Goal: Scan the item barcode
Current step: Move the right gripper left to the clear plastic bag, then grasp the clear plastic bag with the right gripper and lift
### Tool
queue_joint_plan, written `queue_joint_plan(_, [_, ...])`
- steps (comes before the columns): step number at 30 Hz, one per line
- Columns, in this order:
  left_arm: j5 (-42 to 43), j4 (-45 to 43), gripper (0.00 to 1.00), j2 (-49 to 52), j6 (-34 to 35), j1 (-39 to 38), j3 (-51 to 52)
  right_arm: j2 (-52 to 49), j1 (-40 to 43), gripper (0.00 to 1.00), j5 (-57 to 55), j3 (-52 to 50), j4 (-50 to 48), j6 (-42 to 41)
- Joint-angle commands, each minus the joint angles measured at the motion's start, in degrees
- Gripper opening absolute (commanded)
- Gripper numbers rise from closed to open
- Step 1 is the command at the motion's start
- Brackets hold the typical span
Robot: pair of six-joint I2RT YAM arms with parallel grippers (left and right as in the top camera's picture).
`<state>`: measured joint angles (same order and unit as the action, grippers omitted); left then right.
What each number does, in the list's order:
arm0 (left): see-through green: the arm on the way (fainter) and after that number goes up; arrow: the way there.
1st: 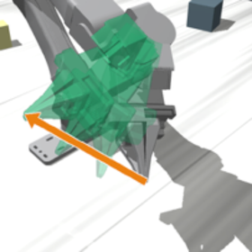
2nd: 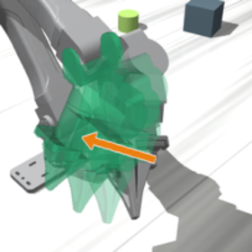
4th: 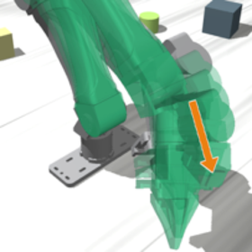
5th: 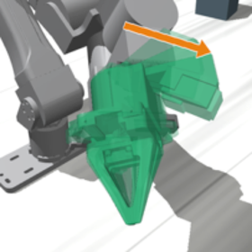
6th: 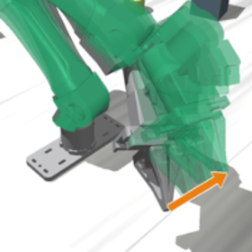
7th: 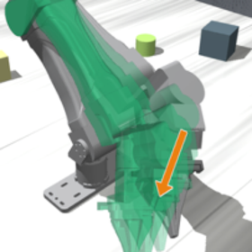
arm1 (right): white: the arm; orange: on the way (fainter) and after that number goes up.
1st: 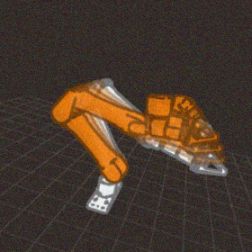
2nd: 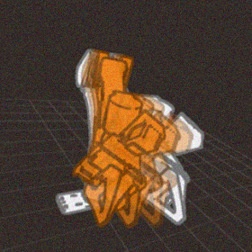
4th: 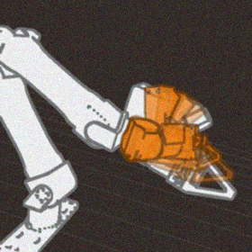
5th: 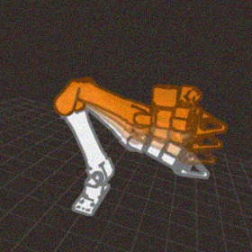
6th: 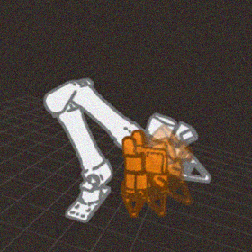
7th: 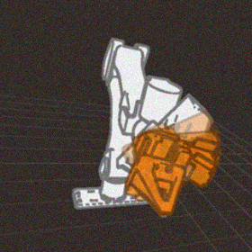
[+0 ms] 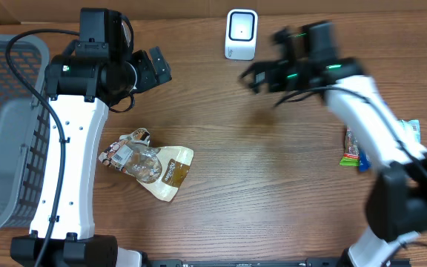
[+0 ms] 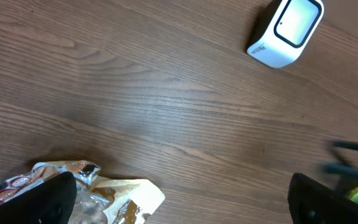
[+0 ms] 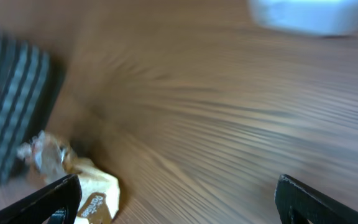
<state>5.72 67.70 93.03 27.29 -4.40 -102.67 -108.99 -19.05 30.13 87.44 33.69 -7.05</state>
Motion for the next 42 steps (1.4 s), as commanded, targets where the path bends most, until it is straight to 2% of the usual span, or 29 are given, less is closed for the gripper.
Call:
queue_joint_plan(1, [-0.35,-0.22,1.00,0.61,0.15,-0.11,-0.22,-5.88,-5.20,1.00,4.55,0.72,-4.24,2.62])
queue_joint_plan(7, [-0.35,-0.22,1.00,0.61,0.15,-0.11,-0.22,-11.98,-11.56,1.00,15.02,0.72,-12.68,5.14])
queue_joint_plan(13, [-0.35,-0.22,1.00,0.61,0.15,-0.11,-0.22,-14.56,-17.79,1.00,14.62,0.72,-16.81,5.60])
queue_joint_plan(20, [-0.35,-0.22,1.00,0.61,0.15,-0.11,-0.22,-15.30,-25.27,0.90,0.15,0.72,-17.59,4.92])
queue_joint_plan(29, [-0.35,-0.22,1.00,0.61,0.15,-0.11,-0.22,-17.97,-32.02,0.85,-18.05,0.70,-17.64,3.78])
queue_joint_plan(31, [-0.35,-0.22,1.00,0.61,0.15,-0.11,-0.22,-18.23,-32.37,0.80,-21.86,0.70,-17.62,1.68])
queue_joint_plan(33, [-0.35,-0.22,1.00,0.61,0.15,-0.11,-0.22,-18.23,-32.37,0.72,-26.36,0.70,-17.62,-1.97])
queue_joint_plan(34, [-0.35,-0.22,1.00,0.61,0.15,-0.11,-0.22,-18.23,-32.26,0.63,-29.11,0.70,-17.49,-3.67])
queue_joint_plan(35, [-0.35,-0.22,1.00,0.61,0.15,-0.11,-0.22,-18.25,-32.11,0.58,-33.14,0.70,-17.16,-5.68])
queue_joint_plan(39, [-0.35,-0.22,1.00,0.61,0.15,-0.11,-0.22,-18.34,-31.36,0.59,-44.54,0.70,-14.34,-14.64])
queue_joint_plan(42, [-0.35,-0.22,1.00,0.61,0.15,-0.11,-0.22,-18.29,-30.40,0.65,-45.24,0.79,-10.86,-18.32])
